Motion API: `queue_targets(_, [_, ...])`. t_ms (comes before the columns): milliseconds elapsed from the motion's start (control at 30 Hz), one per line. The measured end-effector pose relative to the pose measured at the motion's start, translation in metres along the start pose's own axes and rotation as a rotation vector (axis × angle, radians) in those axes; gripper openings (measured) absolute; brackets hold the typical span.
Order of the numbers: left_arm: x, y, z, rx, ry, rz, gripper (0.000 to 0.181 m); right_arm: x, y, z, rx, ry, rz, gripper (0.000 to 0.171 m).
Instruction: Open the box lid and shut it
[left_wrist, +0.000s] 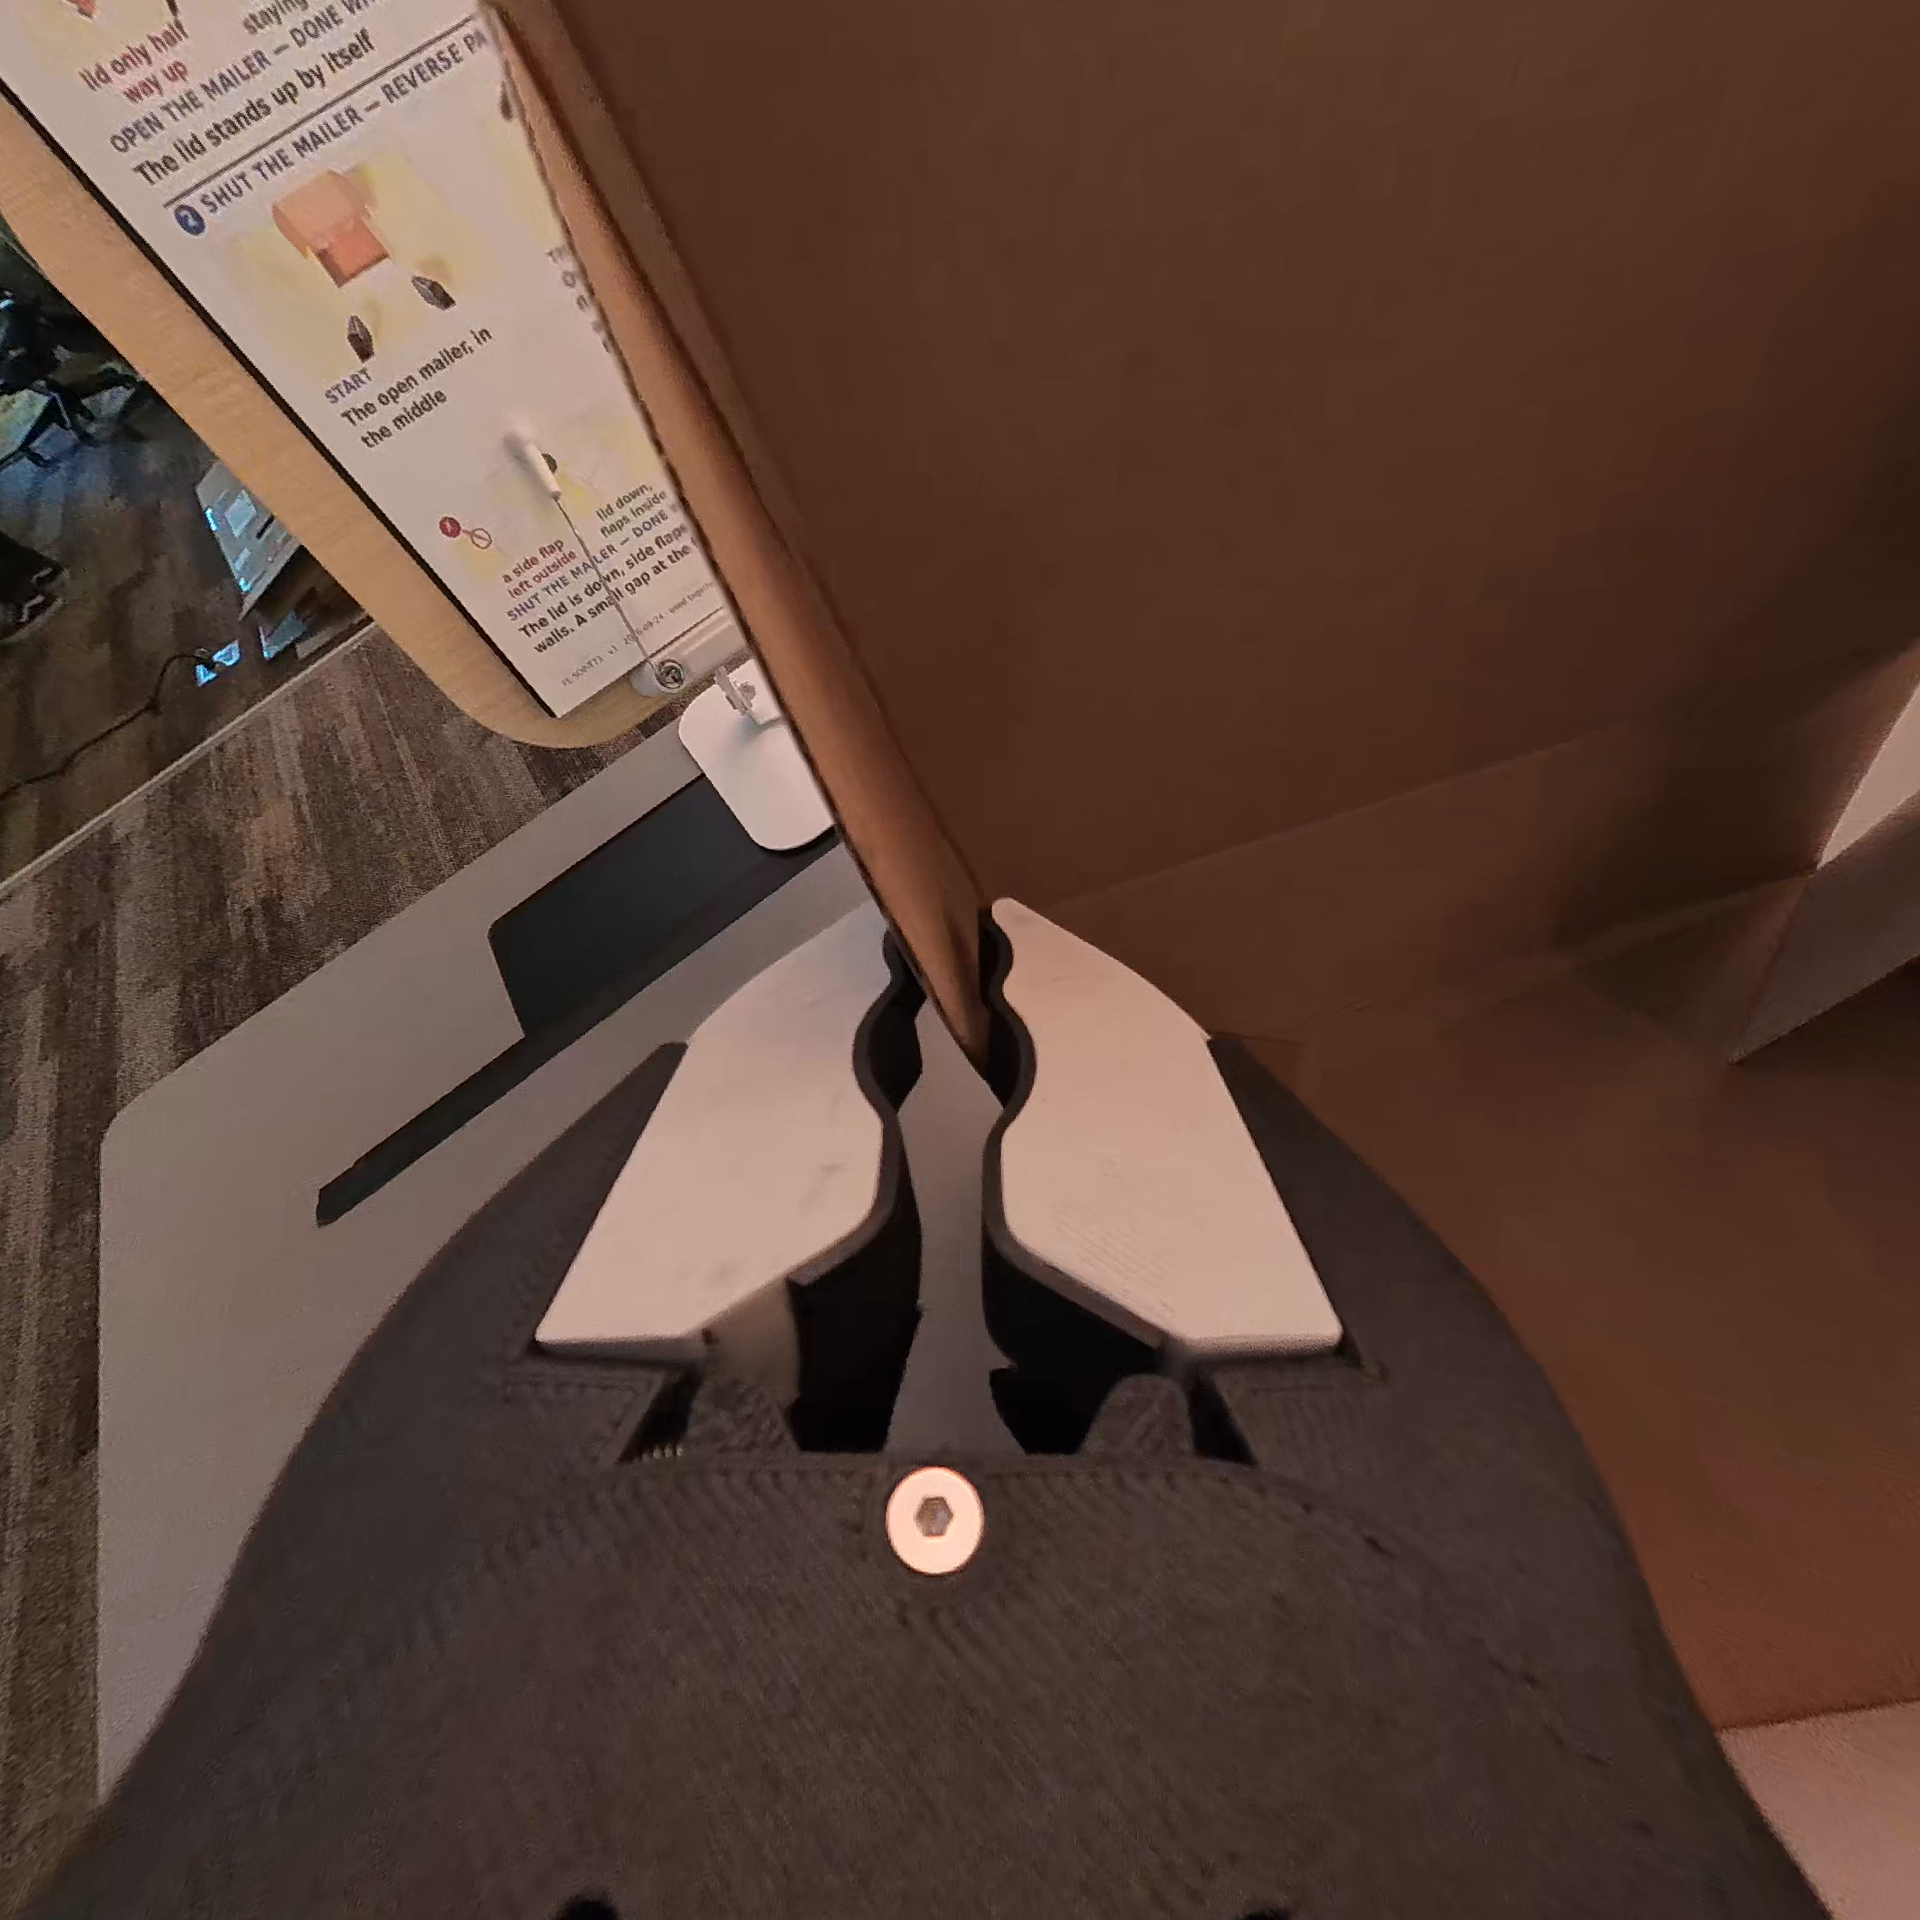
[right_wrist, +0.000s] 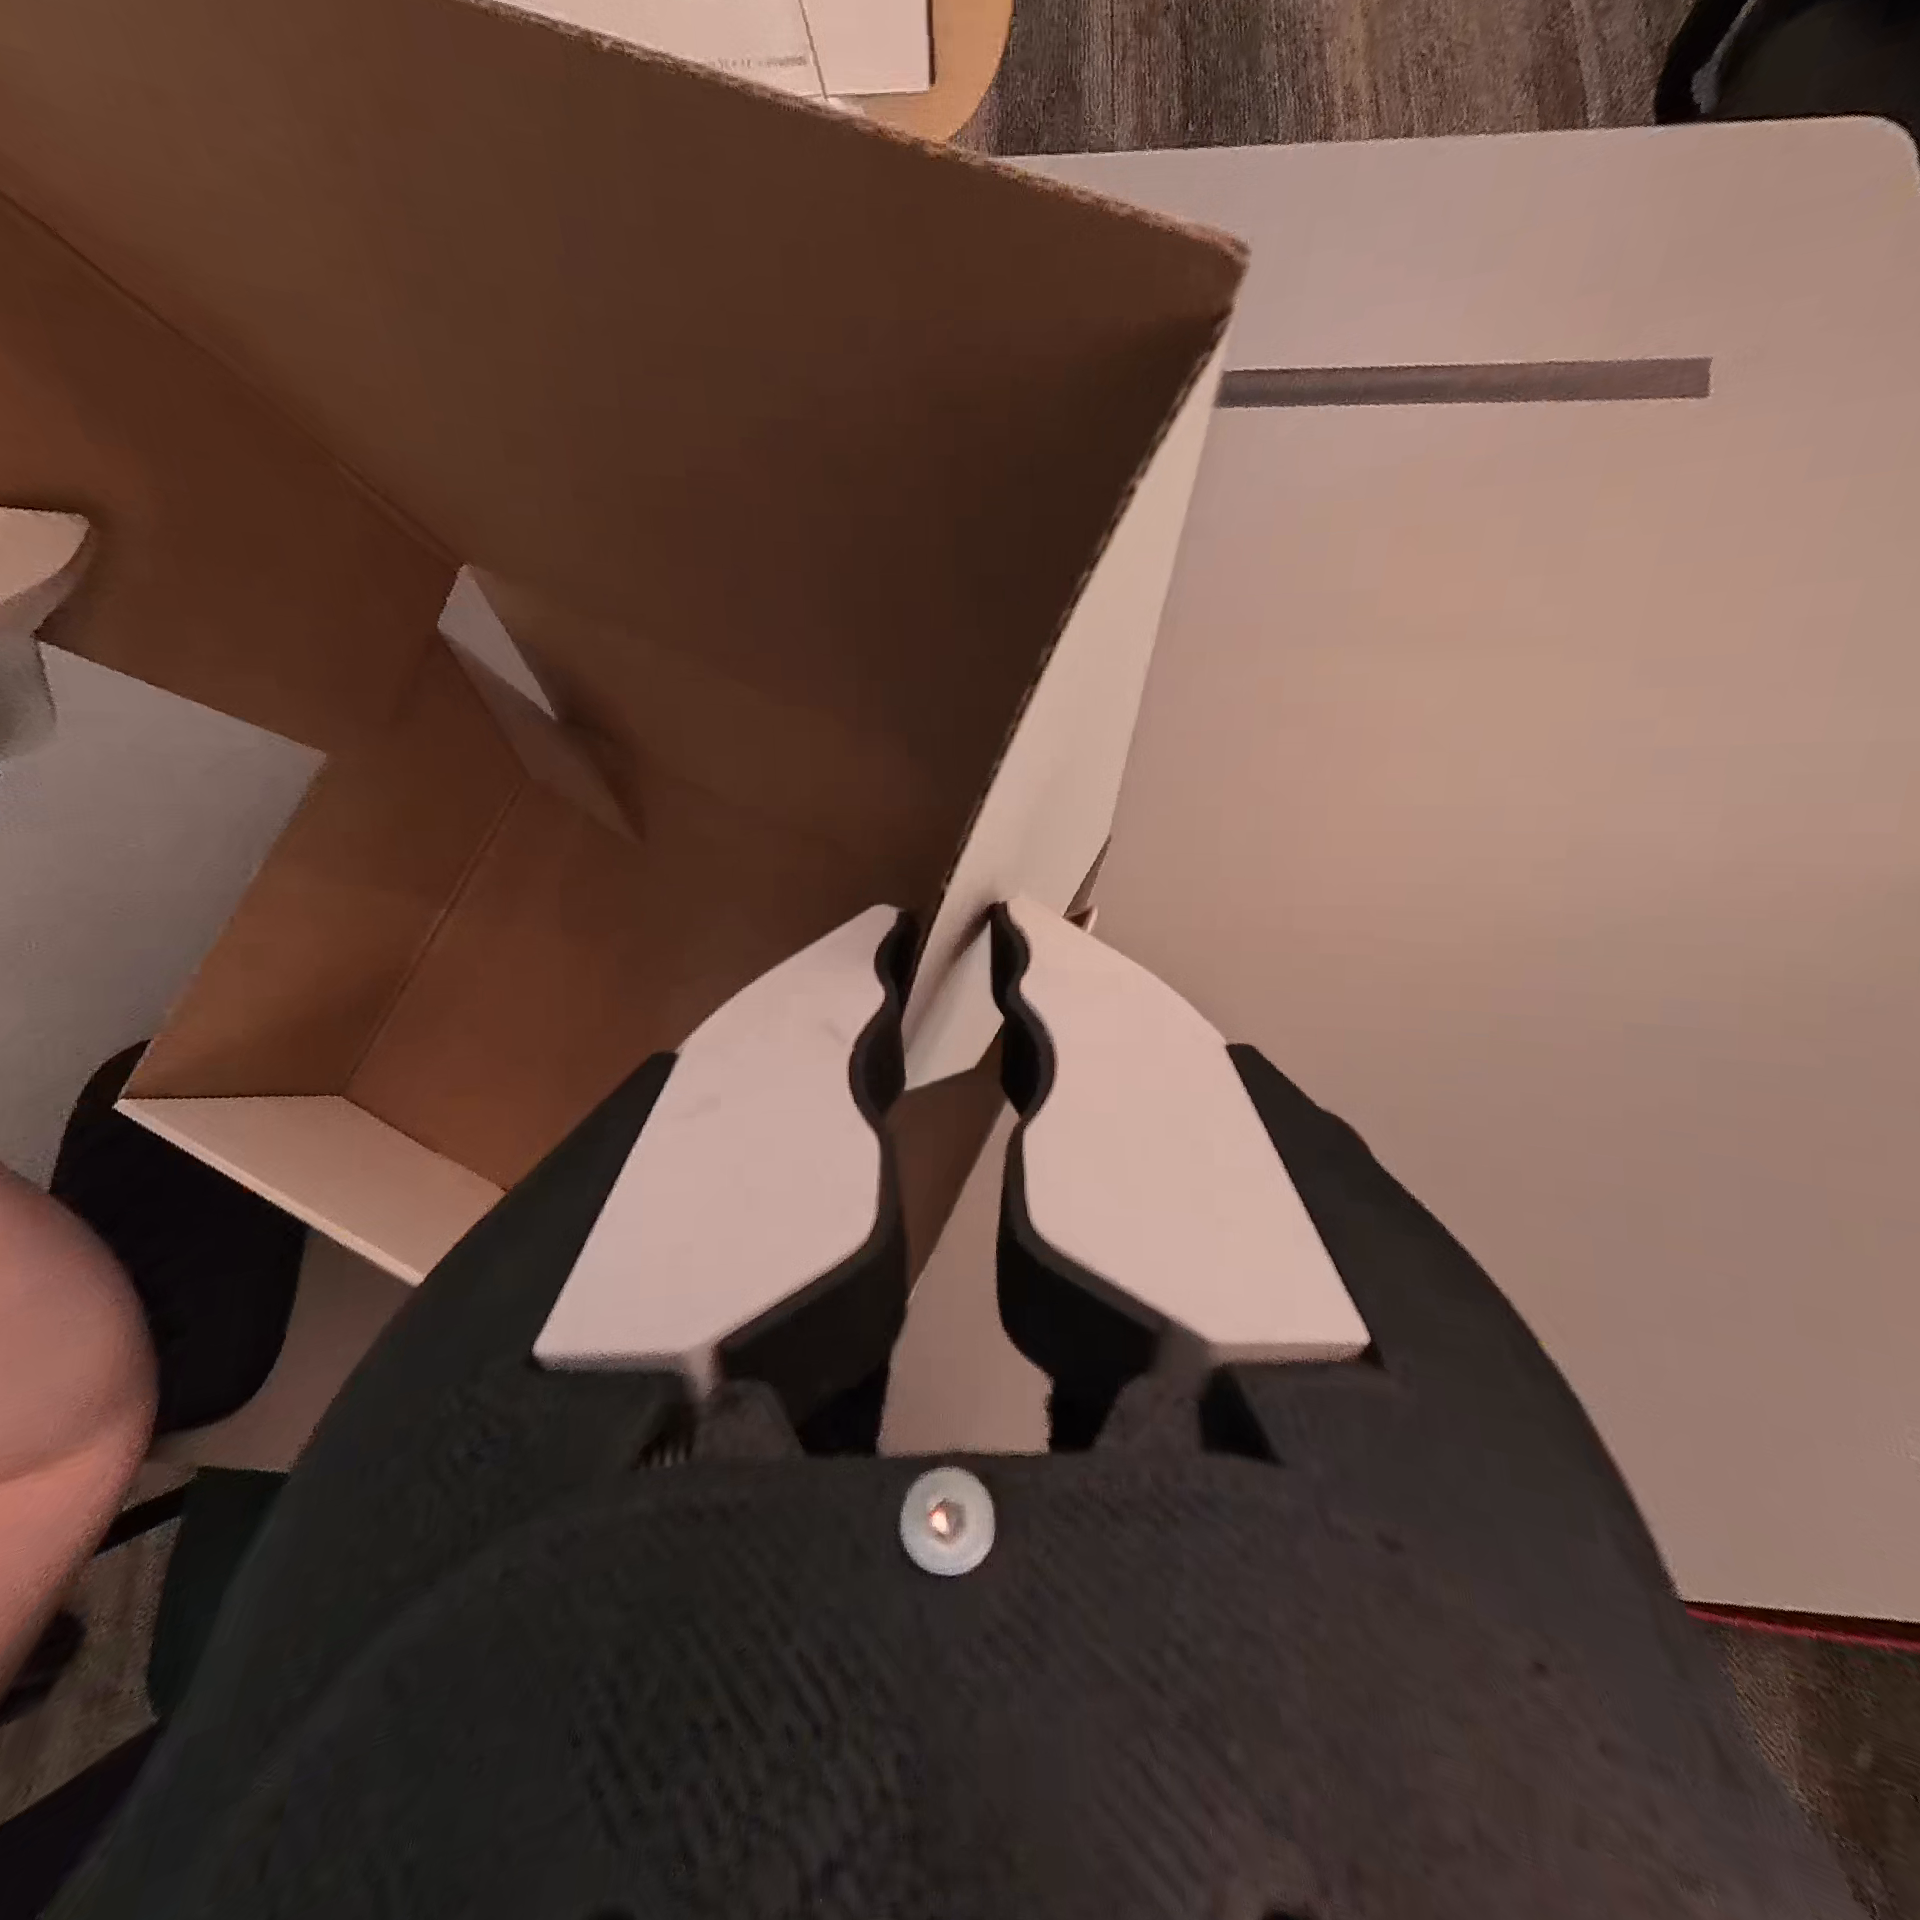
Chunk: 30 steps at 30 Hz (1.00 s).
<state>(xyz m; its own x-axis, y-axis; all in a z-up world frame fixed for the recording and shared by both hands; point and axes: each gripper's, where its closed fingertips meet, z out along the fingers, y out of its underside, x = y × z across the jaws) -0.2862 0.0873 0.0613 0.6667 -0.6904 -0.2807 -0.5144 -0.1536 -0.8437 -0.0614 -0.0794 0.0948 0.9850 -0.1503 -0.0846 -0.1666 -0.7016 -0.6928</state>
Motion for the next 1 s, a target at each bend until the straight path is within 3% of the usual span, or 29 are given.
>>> queue_targets(200, [0.008, 0.002, -0.002, -0.018, 0.028, 0.019, 0.01, -0.007, 0.013, -0.009, 0.108, 0.054, -0.058, 0.015])
queue_targets(500, [0.032, -0.006, 0.001, 0.007, 0.046, 0.085, 0.014, 0.029, 0.009, -0.02, 0.287, 0.074, -0.163, 0.011])
queue_targets(1000, [0.046, -0.019, 0.018, 0.096, 0.136, 0.105, 0.015, 0.035, 0.021, -0.029, 0.45, 0.094, -0.148, 0.015])
